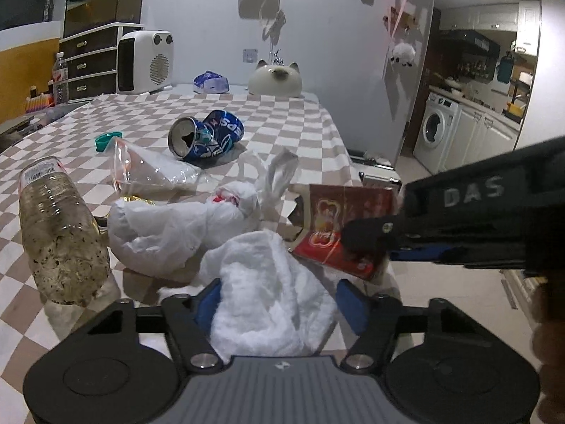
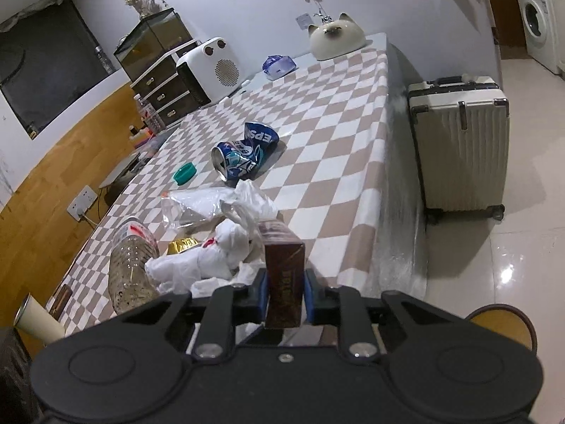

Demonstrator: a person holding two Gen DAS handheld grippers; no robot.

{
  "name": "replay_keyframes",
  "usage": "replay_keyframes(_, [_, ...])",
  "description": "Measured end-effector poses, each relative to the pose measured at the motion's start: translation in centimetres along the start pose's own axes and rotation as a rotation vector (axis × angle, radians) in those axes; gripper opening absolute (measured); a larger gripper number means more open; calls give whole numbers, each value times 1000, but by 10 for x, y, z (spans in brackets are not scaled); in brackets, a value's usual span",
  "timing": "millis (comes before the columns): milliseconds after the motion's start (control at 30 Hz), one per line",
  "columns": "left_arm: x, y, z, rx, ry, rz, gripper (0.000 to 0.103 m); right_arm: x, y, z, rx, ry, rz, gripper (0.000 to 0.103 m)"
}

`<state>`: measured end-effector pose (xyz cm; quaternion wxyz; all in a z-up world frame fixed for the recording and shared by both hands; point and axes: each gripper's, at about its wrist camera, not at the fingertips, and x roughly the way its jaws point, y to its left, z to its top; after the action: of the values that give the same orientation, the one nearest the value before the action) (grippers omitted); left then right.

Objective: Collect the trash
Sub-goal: 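Carry the tissue and red box in both tools over the yellow wastebasket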

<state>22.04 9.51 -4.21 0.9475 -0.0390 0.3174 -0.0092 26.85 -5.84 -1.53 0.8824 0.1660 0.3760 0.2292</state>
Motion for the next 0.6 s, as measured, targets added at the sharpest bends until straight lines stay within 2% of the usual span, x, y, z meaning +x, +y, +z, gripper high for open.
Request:
replay_keyframes(133, [2, -2, -1, 21, 3, 31, 45, -8, -1, -3, 0, -13, -5, 20])
replay_keyframes(200, [0, -1, -2, 26, 5, 39, 31, -15, -4, -3, 3, -25, -11, 20])
replay_keyframes(300, [-6, 3, -4, 15, 5, 32, 20, -23, -7, -4, 8, -37, -16, 20])
replay_keyframes(600, [-38, 16, -11, -27, -33, 34, 15, -49, -8, -22, -3, -63, -11, 20])
